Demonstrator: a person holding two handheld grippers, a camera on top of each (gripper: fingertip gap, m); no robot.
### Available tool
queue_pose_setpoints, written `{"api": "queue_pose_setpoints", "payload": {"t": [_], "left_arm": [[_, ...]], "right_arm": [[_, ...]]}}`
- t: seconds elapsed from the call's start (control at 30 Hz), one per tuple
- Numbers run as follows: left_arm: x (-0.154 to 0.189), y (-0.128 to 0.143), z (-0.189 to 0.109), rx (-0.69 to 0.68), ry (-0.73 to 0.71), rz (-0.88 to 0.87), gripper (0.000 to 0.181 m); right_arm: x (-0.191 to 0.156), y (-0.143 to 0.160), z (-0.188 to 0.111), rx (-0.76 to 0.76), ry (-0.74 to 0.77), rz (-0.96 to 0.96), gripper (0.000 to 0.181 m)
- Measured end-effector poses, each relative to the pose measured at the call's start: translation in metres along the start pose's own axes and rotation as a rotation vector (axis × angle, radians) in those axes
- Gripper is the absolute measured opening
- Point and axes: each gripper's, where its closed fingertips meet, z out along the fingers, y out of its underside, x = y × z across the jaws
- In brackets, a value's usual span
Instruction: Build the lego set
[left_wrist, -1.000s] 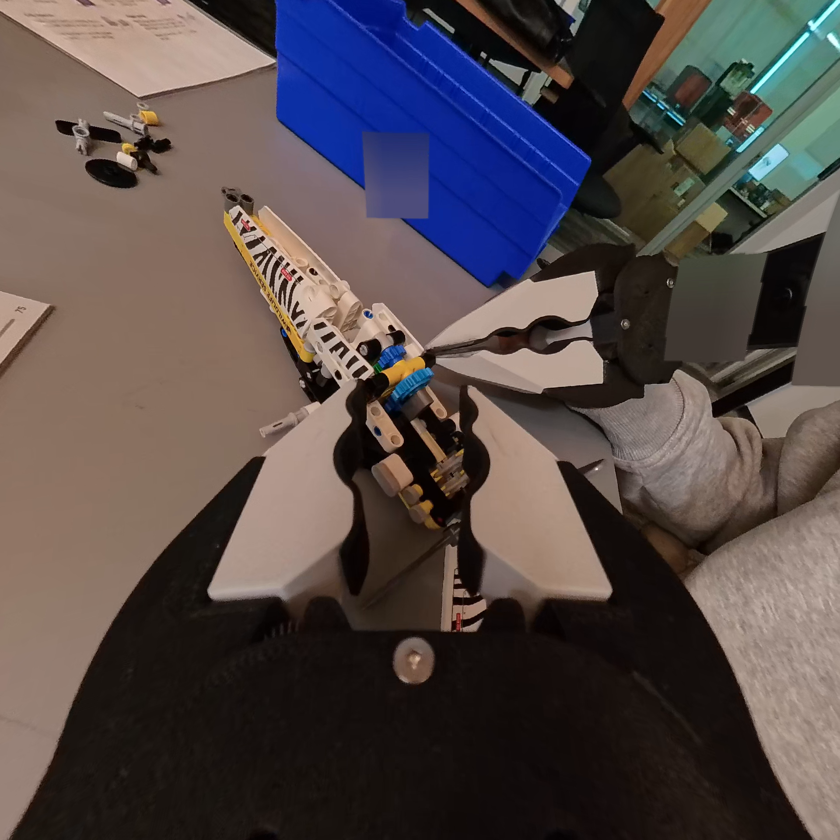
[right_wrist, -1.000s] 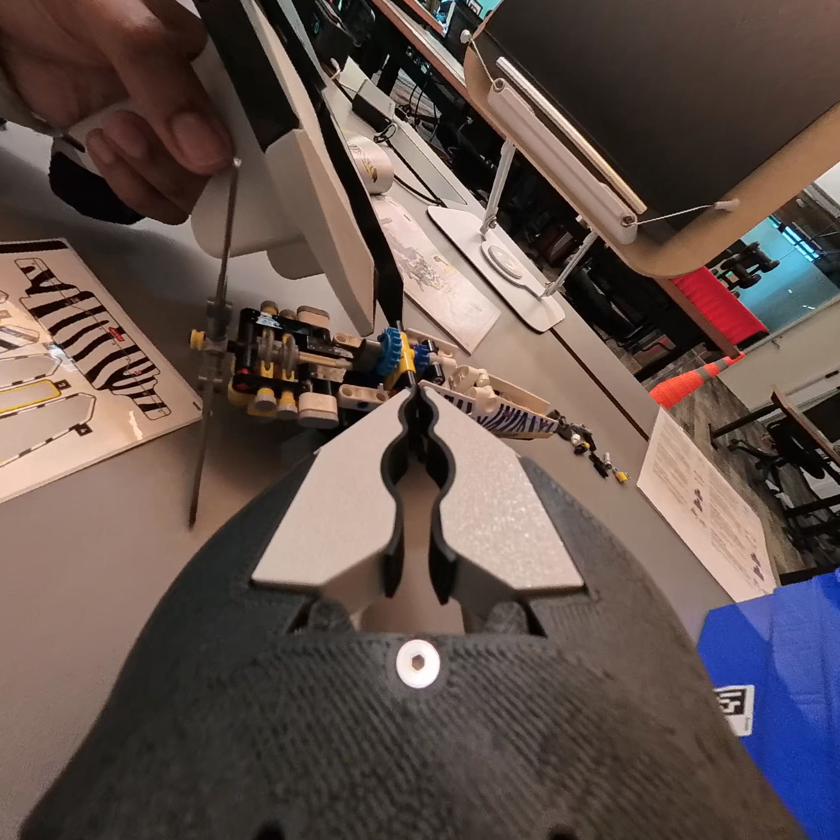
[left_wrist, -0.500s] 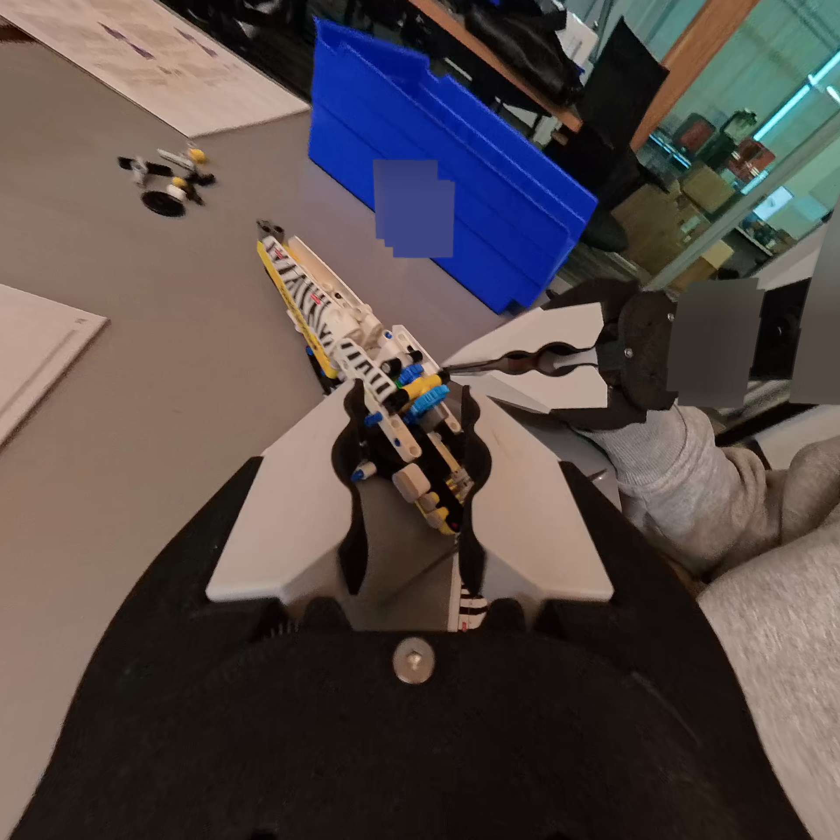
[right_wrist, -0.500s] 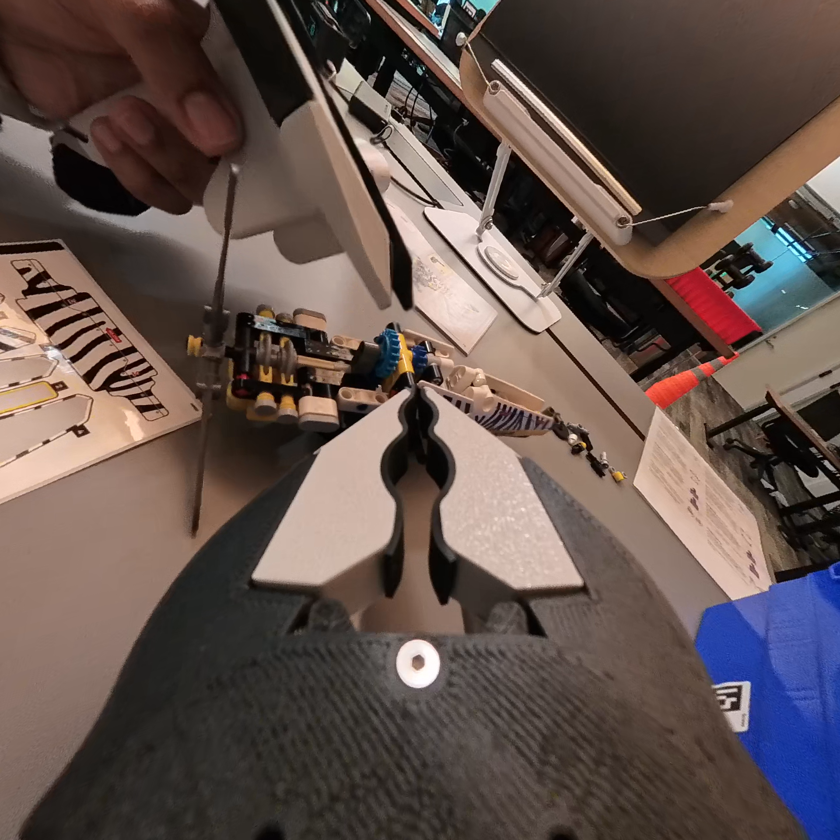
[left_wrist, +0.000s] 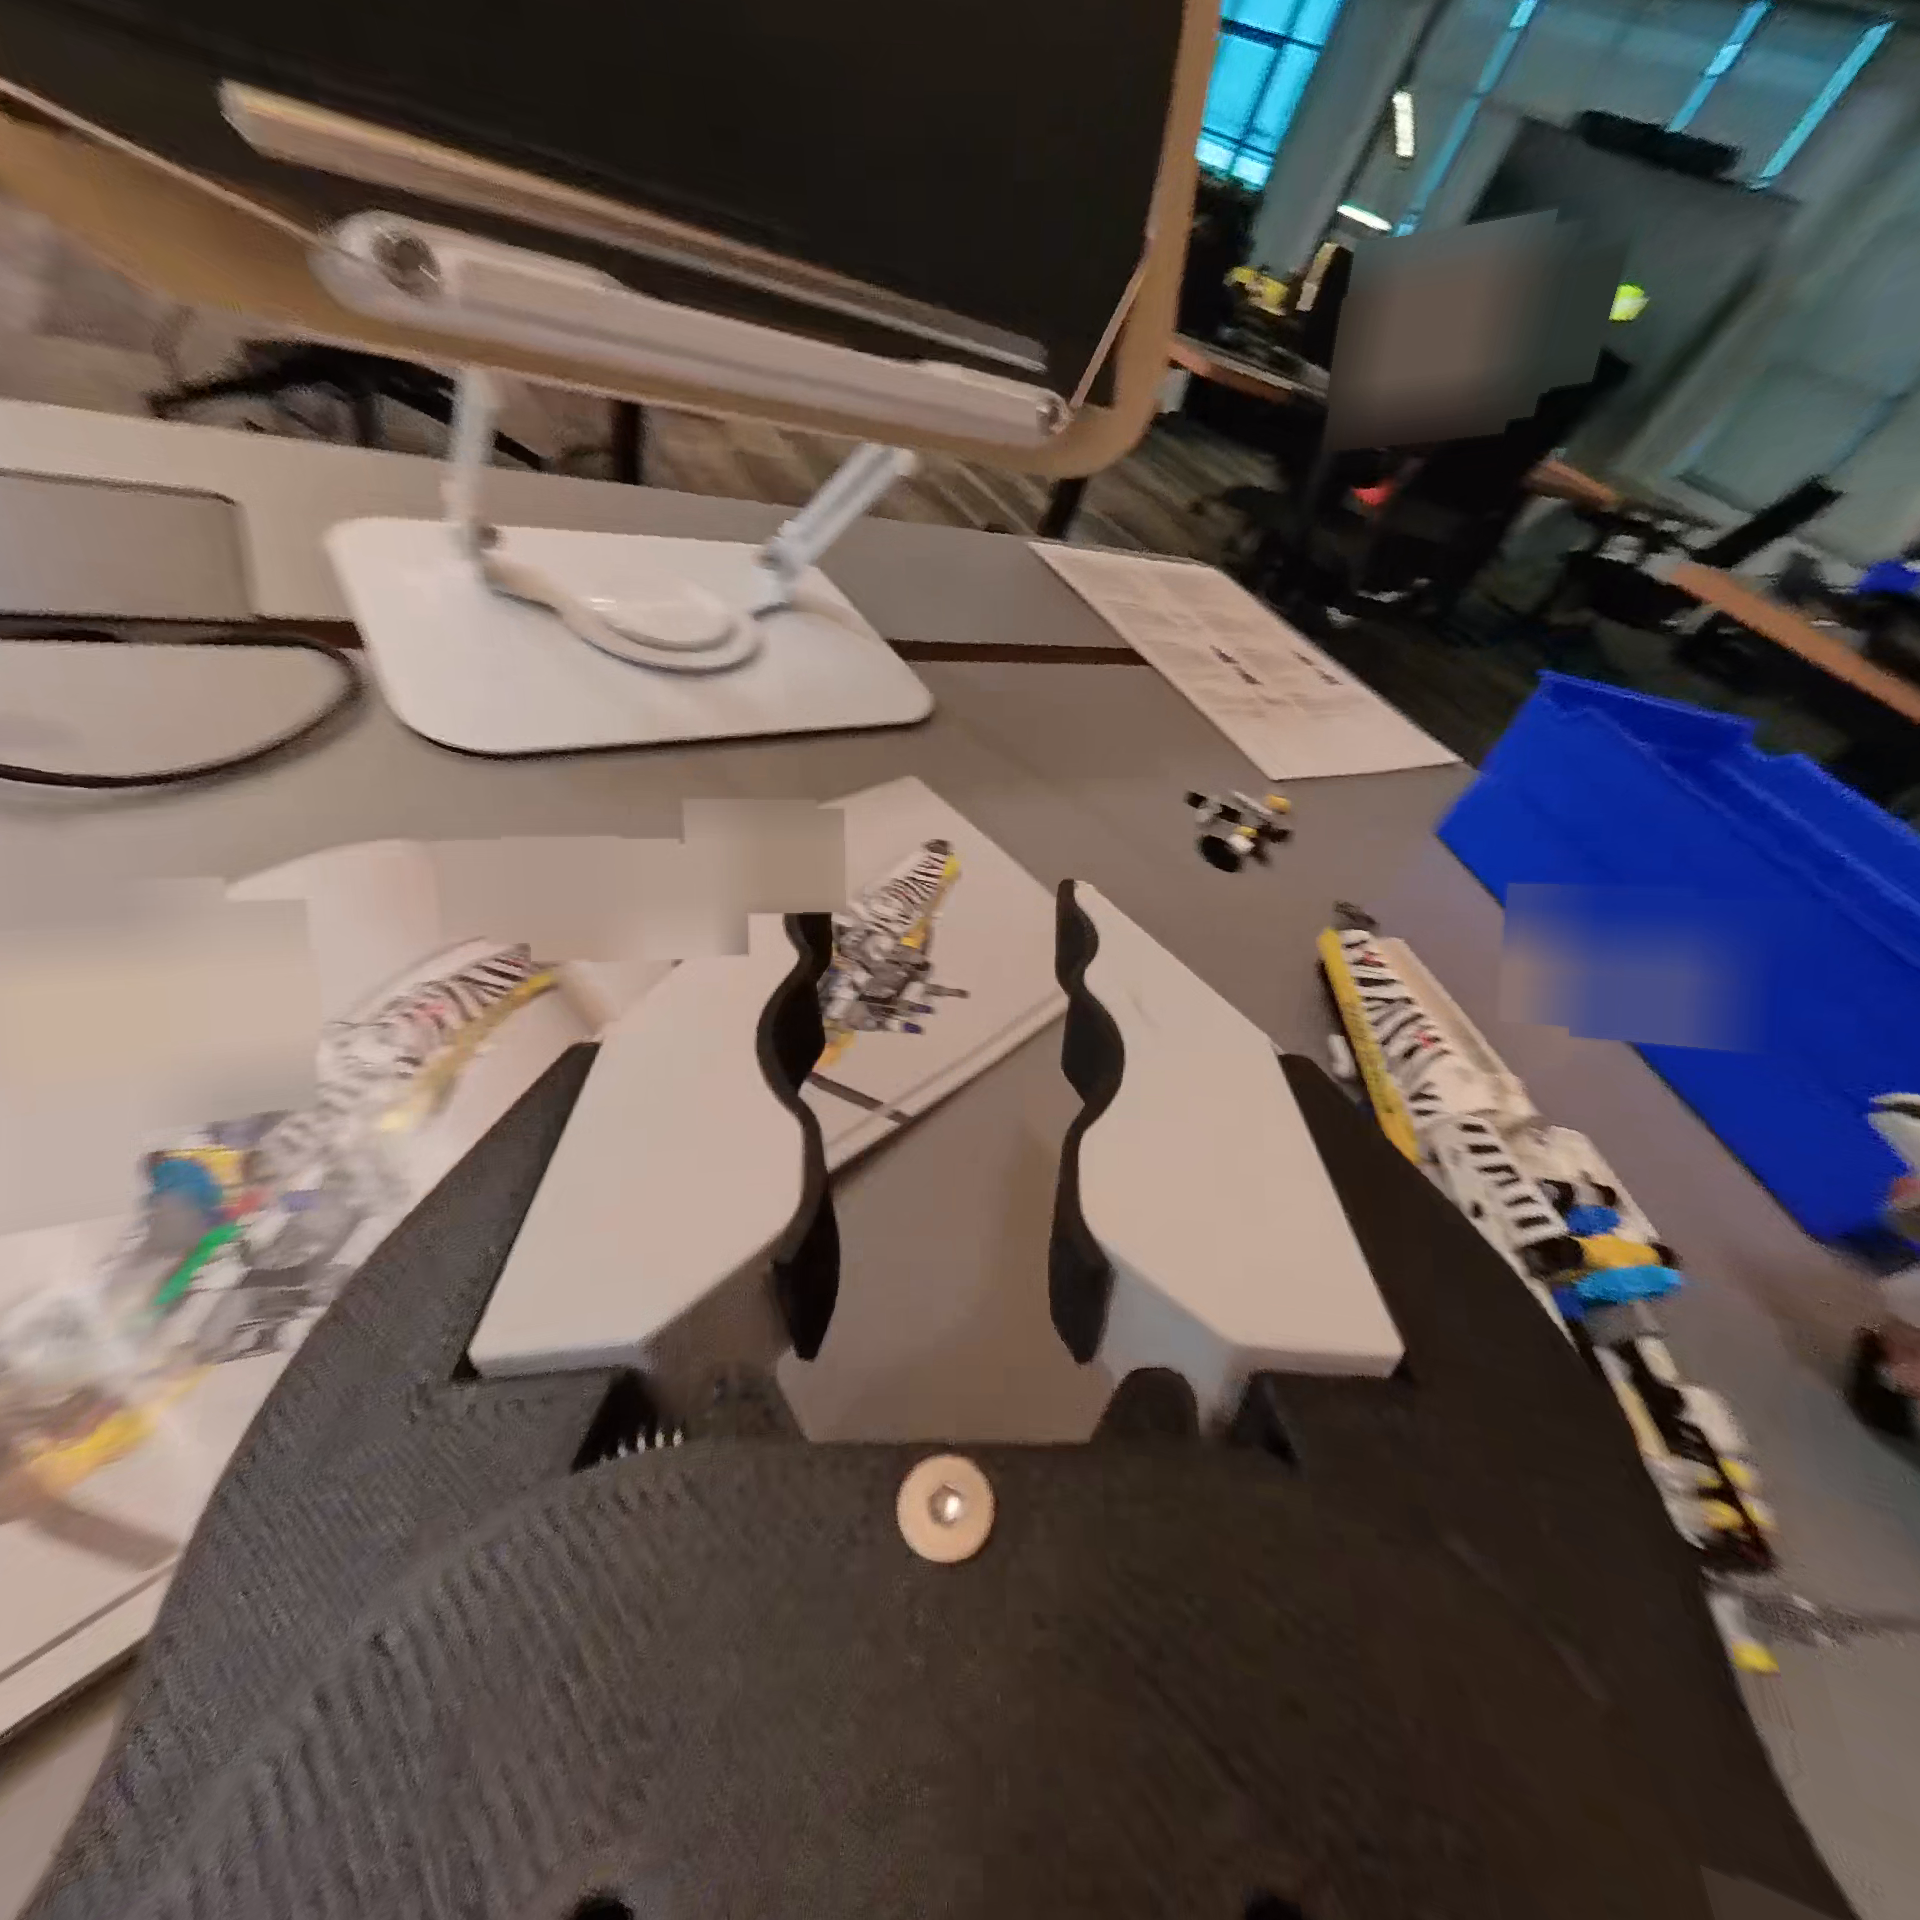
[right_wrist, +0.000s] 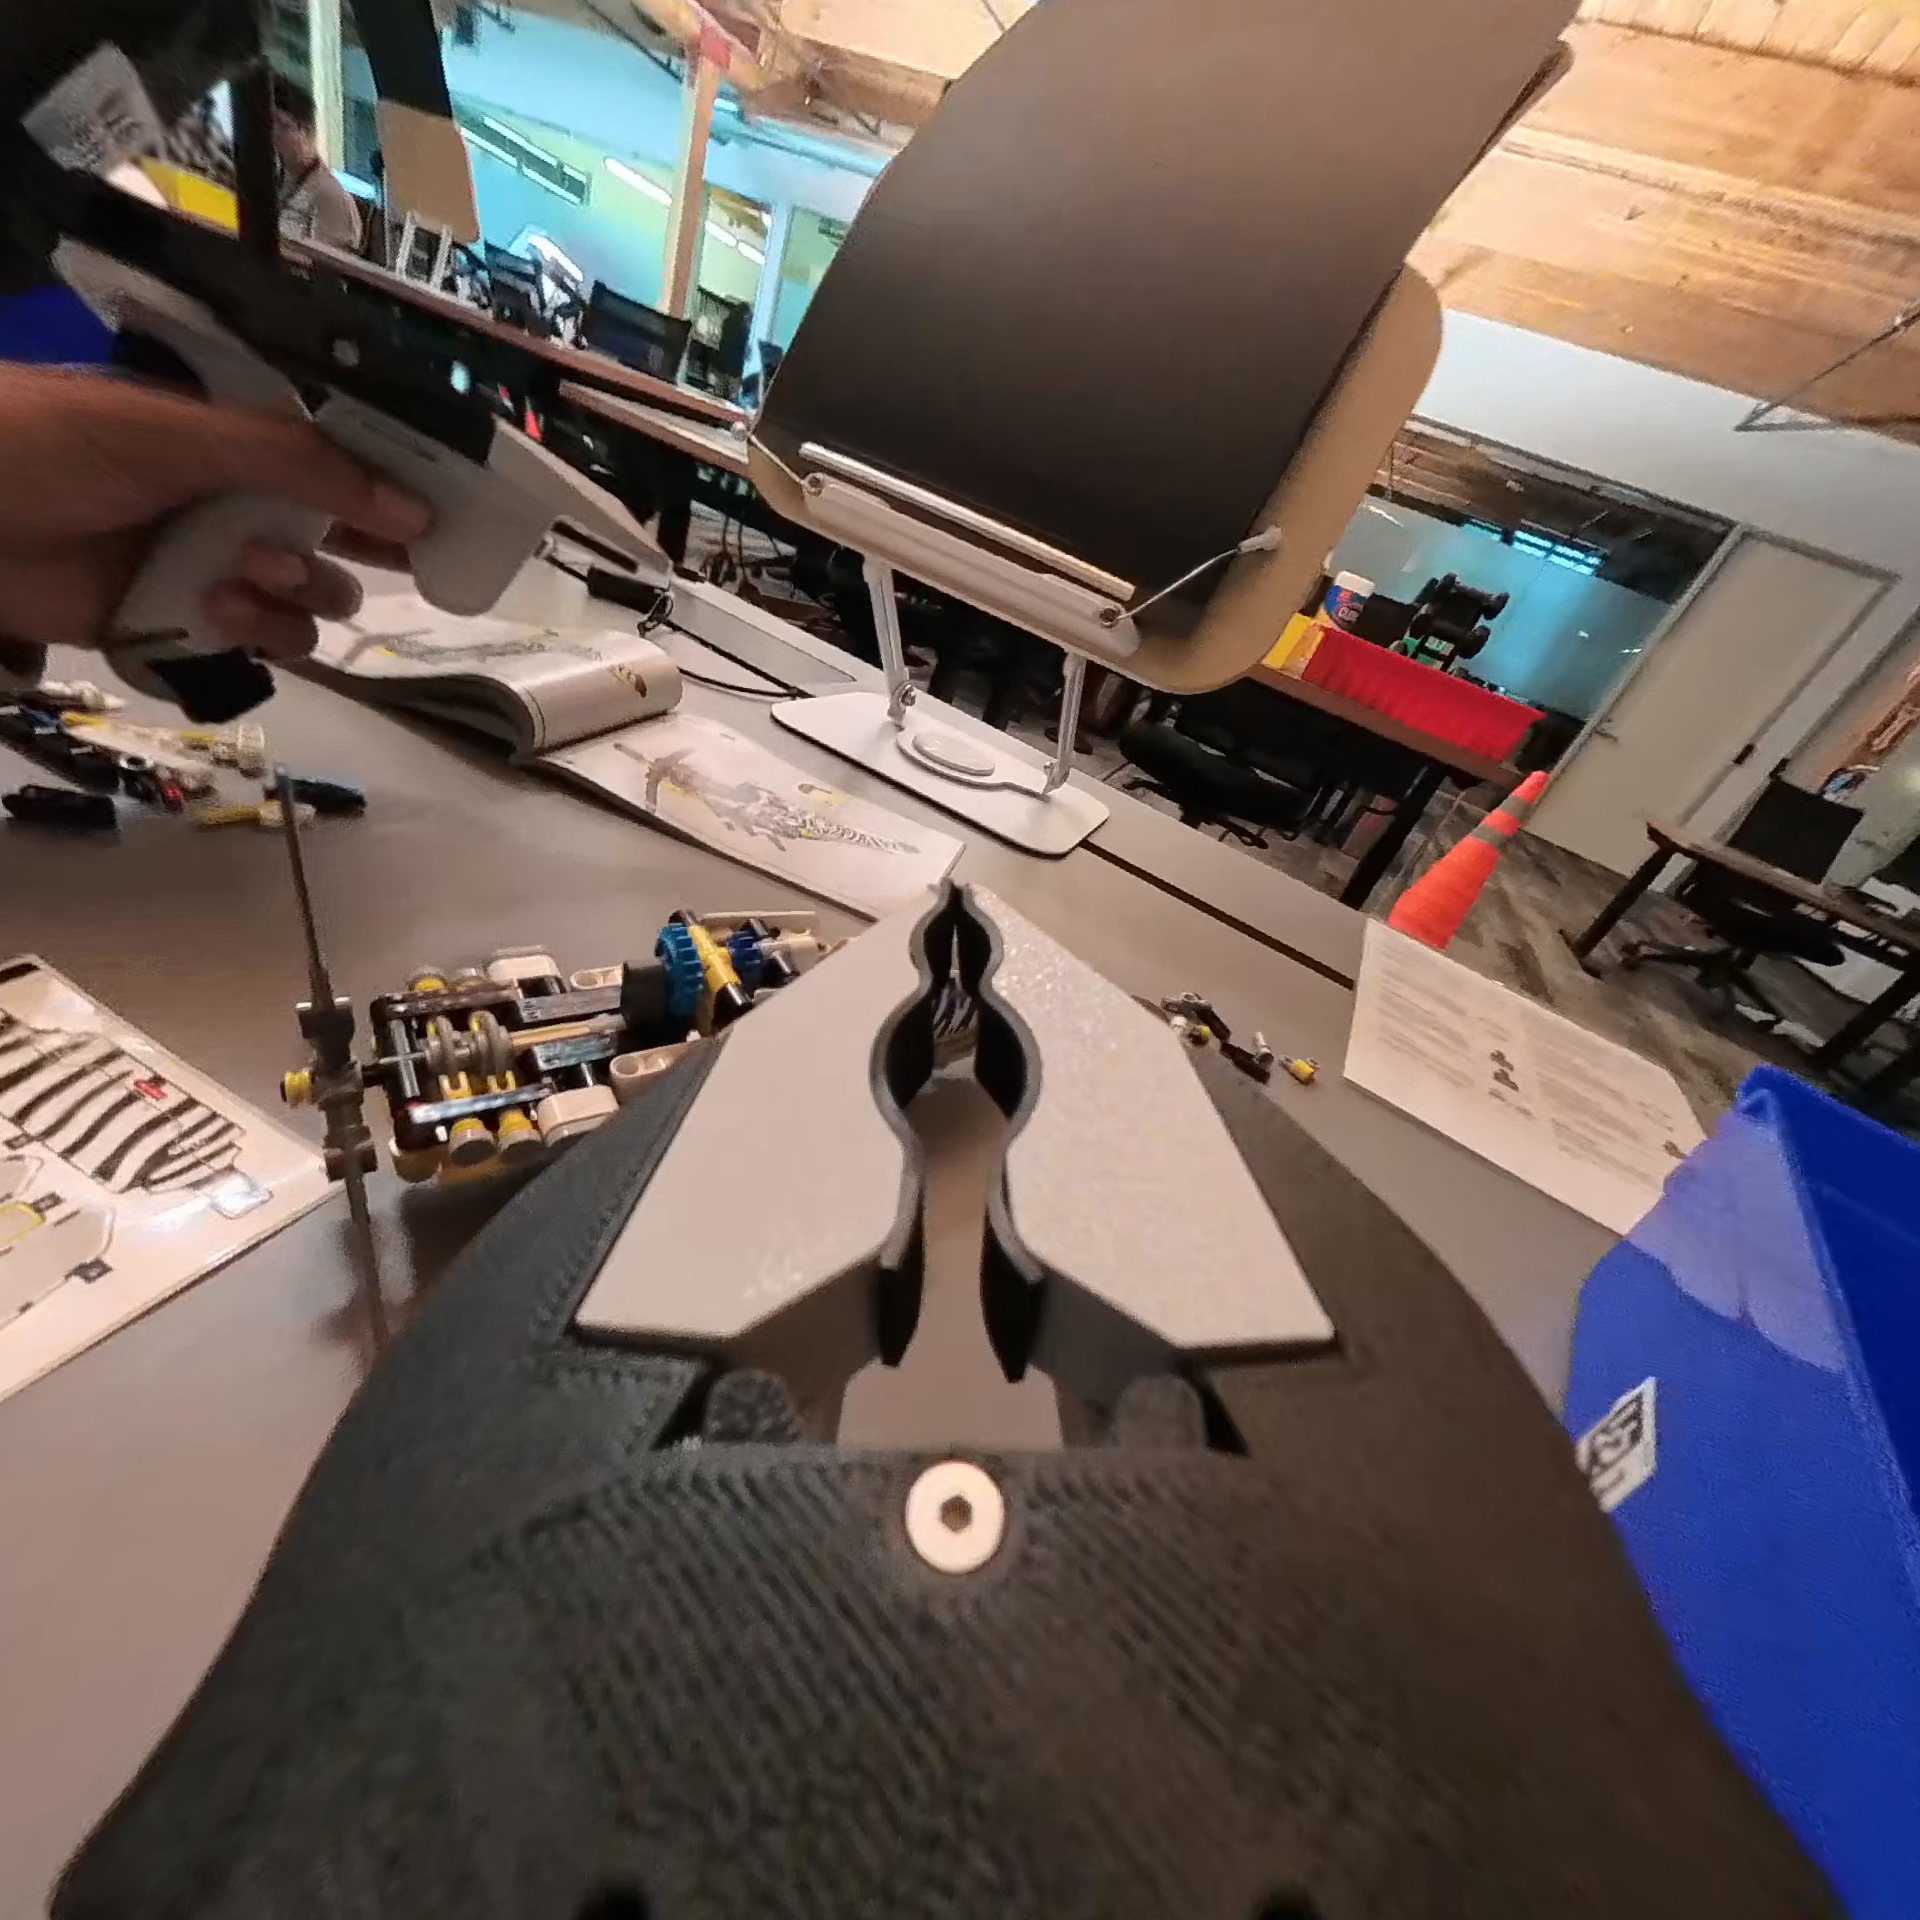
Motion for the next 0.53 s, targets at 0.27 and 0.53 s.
{"api": "queue_pose_setpoints", "payload": {"t": [0.27, 0.53], "left_arm": [[-0.024, -0.018, -0.011, 0.098, -0.145, 0.010, 0.029], [-0.023, -0.022, -0.013, 0.111, -0.101, -0.052, 0.029]], "right_arm": [[0.005, -0.001, -0.001, 0.021, 0.001, 0.067, 0.000], [0.006, 0.001, 0.000, 0.021, 0.001, 0.090, 0.000]]}}
